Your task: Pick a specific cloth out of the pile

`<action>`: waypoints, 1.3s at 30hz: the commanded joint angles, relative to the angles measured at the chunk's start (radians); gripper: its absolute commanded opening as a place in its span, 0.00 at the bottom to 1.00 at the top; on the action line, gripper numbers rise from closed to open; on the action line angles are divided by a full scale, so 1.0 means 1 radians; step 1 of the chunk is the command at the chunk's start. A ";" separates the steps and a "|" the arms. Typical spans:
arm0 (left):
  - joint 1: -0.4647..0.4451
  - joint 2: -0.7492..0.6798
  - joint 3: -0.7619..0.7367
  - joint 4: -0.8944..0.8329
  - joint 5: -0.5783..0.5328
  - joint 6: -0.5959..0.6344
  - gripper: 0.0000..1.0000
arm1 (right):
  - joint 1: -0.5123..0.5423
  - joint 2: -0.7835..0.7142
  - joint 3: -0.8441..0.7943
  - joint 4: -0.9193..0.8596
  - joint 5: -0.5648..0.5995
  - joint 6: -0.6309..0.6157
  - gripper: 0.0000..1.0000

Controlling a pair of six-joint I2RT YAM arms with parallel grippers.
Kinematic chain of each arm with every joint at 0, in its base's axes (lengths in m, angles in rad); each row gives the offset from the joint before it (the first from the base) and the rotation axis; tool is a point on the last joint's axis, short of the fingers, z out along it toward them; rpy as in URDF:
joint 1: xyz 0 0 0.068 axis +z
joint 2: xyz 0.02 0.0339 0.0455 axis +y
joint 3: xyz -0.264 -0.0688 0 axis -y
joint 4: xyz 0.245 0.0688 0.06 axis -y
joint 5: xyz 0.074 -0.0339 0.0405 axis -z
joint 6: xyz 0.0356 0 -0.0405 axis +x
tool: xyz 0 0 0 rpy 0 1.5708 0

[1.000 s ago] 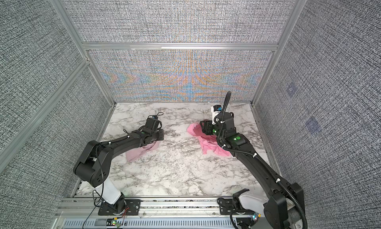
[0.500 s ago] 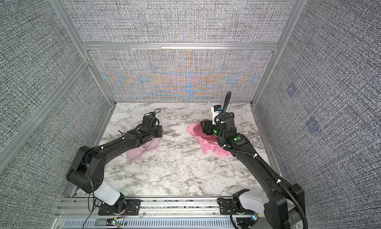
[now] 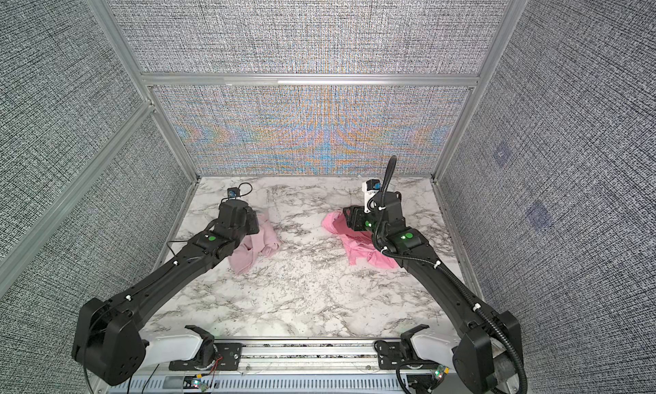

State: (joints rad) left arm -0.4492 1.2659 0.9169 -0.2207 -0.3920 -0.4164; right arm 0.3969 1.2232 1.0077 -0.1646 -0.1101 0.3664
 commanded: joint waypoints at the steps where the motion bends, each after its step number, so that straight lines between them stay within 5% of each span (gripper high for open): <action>1: 0.044 -0.045 -0.051 -0.011 -0.028 -0.003 0.00 | 0.001 0.007 0.015 0.028 -0.019 0.017 0.62; 9: 0.215 -0.131 -0.214 0.045 0.033 -0.033 0.00 | 0.002 0.021 0.030 0.030 -0.031 0.020 0.62; 17: 0.305 -0.063 -0.317 0.125 0.085 -0.074 0.00 | 0.002 0.032 0.037 0.027 -0.037 0.022 0.62; 34: 0.326 0.086 -0.368 0.241 0.214 -0.121 0.00 | 0.002 0.039 0.029 0.016 -0.029 0.028 0.62; 39: 0.326 0.130 -0.341 0.235 0.290 -0.121 0.09 | 0.002 0.043 0.024 -0.002 -0.021 0.024 0.62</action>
State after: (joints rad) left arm -0.1246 1.3823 0.5549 0.0063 -0.1631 -0.5308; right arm 0.3977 1.2675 1.0397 -0.1558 -0.1390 0.3832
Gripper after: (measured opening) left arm 0.070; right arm 0.620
